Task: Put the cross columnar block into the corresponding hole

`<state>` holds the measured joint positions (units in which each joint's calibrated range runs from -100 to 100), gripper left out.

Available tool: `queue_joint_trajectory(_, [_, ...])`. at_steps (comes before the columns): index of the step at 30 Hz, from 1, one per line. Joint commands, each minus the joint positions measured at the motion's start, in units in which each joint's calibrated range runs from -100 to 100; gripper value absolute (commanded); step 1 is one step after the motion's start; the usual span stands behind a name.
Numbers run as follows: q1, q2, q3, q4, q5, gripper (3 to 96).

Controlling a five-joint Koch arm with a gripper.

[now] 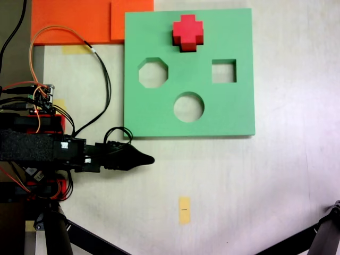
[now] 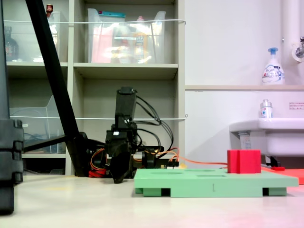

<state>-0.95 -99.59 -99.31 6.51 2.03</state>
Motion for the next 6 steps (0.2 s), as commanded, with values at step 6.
queue_joint_trajectory(6, [2.2,-0.4,-0.7,-6.2,-0.2,48.6])
